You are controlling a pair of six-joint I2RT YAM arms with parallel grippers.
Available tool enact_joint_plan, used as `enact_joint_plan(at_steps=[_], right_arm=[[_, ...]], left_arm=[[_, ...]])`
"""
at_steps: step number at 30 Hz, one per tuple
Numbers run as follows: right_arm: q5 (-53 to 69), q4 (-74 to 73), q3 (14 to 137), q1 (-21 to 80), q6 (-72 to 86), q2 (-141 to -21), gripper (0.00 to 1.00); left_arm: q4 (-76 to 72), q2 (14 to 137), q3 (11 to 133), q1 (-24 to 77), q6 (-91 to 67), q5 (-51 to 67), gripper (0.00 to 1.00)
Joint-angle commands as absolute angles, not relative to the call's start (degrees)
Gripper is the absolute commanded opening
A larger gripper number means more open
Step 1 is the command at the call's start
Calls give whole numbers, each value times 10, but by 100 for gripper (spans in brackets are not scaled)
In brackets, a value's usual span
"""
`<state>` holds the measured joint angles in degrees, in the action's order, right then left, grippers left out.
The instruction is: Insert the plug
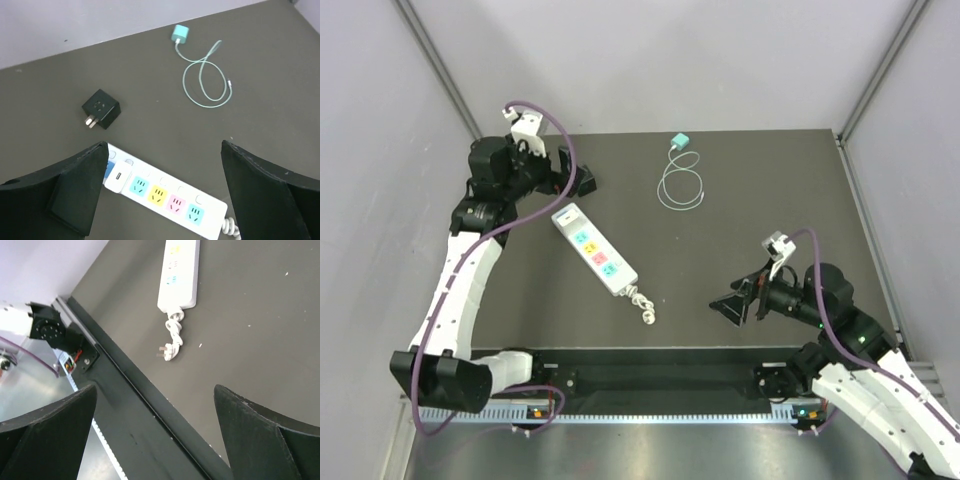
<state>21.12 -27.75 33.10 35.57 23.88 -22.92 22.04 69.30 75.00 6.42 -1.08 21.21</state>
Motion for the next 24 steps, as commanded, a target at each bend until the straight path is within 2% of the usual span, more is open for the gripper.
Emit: enact_joint_plan(at_steps=[1, 9, 17, 21, 24], right_arm=[[176, -273, 342, 363, 272, -205, 100], [189, -270, 347, 362, 274, -214, 100], [191, -264, 368, 362, 266, -226, 100], [200, -251, 358, 362, 270, -228, 100], [203, -243, 356, 362, 265, -237, 100]], left_arm=[[201, 706, 762, 63, -67, 150, 98], [198, 769, 770, 63, -145, -12, 94], [212, 932, 857, 64, -152, -50, 87], [222, 1016, 923, 69, -196, -83, 67], [228, 1069, 964, 81, -227, -109, 63]])
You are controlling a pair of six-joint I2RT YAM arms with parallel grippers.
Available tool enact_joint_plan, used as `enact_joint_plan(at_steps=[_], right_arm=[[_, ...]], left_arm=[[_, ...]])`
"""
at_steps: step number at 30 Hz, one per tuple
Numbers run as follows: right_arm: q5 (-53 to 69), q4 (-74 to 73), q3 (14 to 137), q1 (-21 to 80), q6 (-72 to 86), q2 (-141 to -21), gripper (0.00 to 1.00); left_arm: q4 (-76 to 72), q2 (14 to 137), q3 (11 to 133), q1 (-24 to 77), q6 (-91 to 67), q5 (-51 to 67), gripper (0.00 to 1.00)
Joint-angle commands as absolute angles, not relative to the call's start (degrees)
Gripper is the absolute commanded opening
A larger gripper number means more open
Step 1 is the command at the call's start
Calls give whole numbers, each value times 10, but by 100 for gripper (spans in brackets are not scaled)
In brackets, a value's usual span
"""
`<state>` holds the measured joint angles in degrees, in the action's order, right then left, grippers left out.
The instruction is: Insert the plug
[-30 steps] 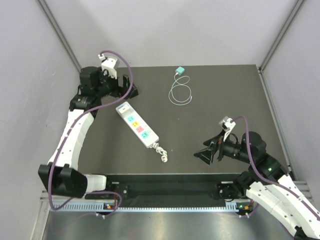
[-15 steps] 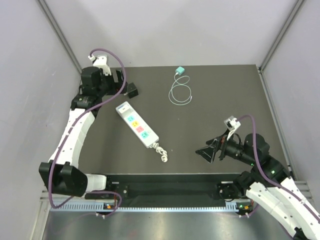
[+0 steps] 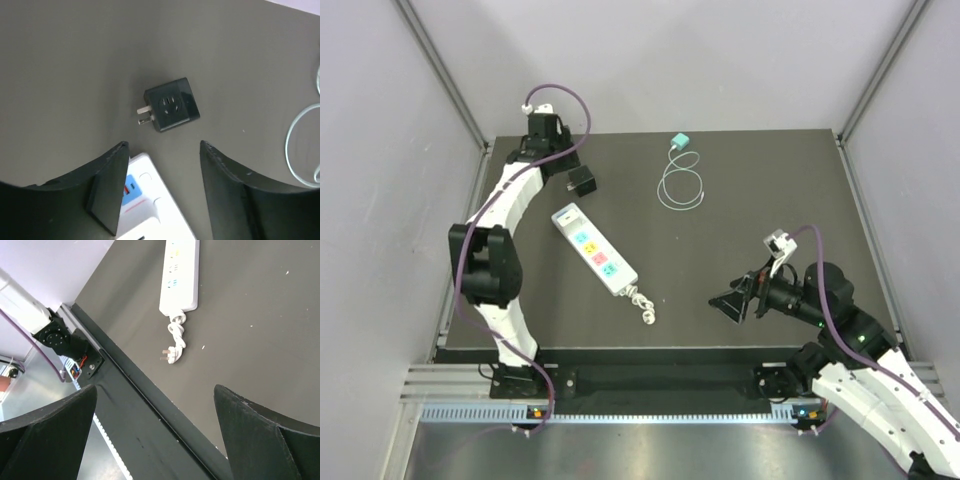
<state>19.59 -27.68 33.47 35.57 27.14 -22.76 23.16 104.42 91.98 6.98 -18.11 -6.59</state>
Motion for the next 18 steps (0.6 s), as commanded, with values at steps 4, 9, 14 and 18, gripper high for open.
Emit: enact_joint_plan(at_steps=[4, 9, 14, 18], right_arm=[[209, -239, 366, 362, 252, -255, 100], [211, -238, 379, 362, 237, -267, 100], [207, -231, 378, 362, 229, -266, 100], [196, -235, 381, 362, 229, -263, 100]], left_arm=[[229, 1128, 1009, 114, -240, -179, 58], [267, 1189, 1068, 124, -284, -219, 70], [286, 1237, 1108, 127, -300, -235, 77], [298, 1265, 1134, 129, -283, -248, 76]])
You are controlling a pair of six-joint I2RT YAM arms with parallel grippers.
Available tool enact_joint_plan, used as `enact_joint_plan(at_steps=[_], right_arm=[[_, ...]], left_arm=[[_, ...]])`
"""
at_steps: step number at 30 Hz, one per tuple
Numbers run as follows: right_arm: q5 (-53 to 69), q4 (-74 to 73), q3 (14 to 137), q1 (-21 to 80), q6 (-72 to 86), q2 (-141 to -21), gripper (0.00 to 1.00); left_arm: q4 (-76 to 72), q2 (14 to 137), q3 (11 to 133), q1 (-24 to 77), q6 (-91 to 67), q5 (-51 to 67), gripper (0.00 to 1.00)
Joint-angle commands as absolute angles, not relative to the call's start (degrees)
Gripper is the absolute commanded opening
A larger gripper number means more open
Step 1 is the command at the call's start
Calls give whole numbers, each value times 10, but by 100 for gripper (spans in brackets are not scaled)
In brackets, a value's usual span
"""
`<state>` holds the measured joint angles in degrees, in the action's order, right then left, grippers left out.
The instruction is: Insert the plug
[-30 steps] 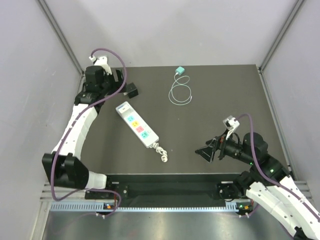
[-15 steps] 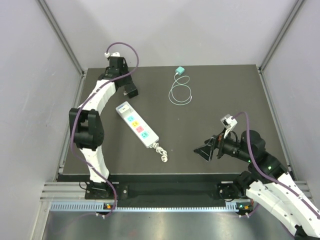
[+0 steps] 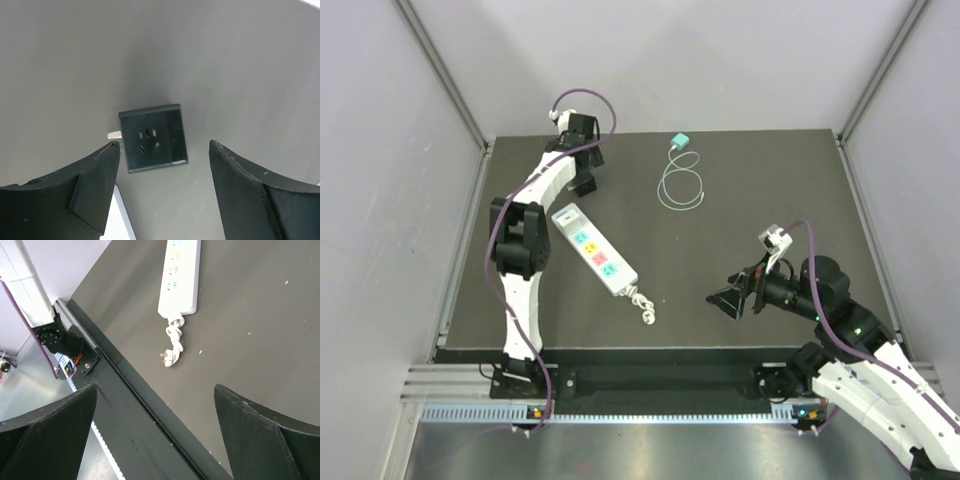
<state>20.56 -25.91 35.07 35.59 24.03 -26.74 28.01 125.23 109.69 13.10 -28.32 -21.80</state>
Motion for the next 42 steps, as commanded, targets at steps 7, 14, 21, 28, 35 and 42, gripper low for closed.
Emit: enact_joint_plan(at_steps=[7, 14, 21, 28, 35, 42], right_arm=[[183, -269, 408, 362, 212, -254, 100], [175, -288, 435, 362, 220, -255, 100], [171, -308, 481, 362, 232, -261, 100], [137, -319, 477, 362, 251, -263, 100], [27, -350, 468, 362, 308, -298, 100], [-67, -271, 454, 362, 290, -310, 100]], left_arm=[[304, 1295, 1149, 128, -283, -266, 75], [301, 1324, 1150, 129, -288, -233, 70], [298, 1334, 1149, 129, -287, -218, 66], [273, 1307, 1146, 144, -227, -159, 14], [232, 1171, 1075, 173, -169, 60, 0], [202, 1006, 942, 184, -235, 356, 0]])
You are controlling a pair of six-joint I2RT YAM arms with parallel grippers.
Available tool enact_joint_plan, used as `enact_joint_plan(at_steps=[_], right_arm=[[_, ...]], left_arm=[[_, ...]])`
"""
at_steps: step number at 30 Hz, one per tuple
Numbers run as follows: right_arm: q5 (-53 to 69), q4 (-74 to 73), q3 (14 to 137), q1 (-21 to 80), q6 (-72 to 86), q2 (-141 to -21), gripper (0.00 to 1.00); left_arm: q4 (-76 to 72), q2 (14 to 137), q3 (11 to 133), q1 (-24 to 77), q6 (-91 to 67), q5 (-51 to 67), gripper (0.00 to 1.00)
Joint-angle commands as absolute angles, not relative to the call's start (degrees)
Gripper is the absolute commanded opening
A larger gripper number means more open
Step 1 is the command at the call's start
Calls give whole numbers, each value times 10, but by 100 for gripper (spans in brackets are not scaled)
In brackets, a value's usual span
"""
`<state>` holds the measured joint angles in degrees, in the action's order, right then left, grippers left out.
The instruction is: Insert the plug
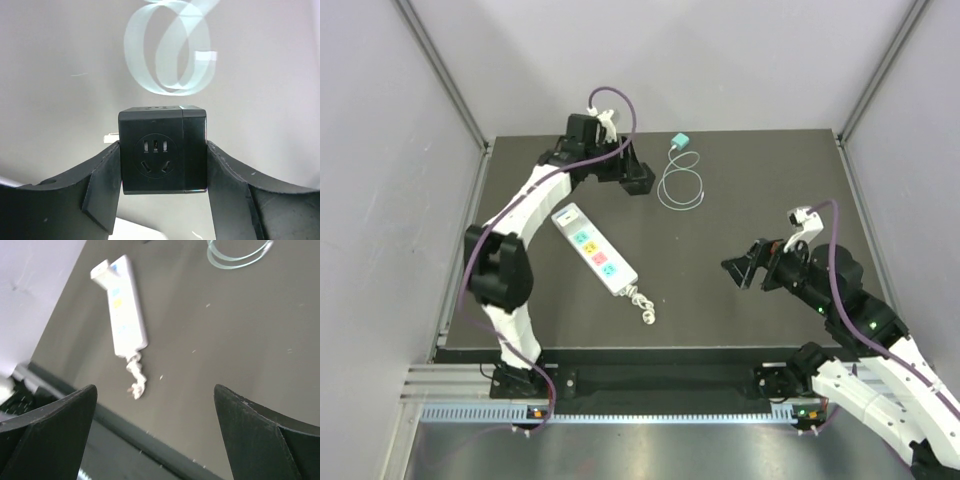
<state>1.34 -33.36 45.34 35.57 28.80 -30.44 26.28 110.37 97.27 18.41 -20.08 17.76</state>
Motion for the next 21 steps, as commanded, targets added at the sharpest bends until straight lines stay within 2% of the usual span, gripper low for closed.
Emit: enact_joint_plan(at_steps=[1, 7, 10, 13, 18, 21], right_arm=[[-70, -245, 444, 362, 283, -316, 100], [-8, -12, 409, 362, 208, -363, 99], [3, -4, 448, 362, 147, -409, 99], [50, 80, 435, 362, 90, -427, 99], [106, 275, 365, 361, 5, -429, 100], [109, 231, 419, 361, -24, -459, 100]], left_arm=[[196, 990, 927, 185, -249, 380, 0], [41, 869, 787, 202, -414, 518, 0], [14, 845, 769, 203, -499, 563, 0], [-19, 825, 753, 203, -586, 581, 0], [-249, 802, 694, 201, -848, 583, 0], [-346, 805, 670, 202, -980, 556, 0]])
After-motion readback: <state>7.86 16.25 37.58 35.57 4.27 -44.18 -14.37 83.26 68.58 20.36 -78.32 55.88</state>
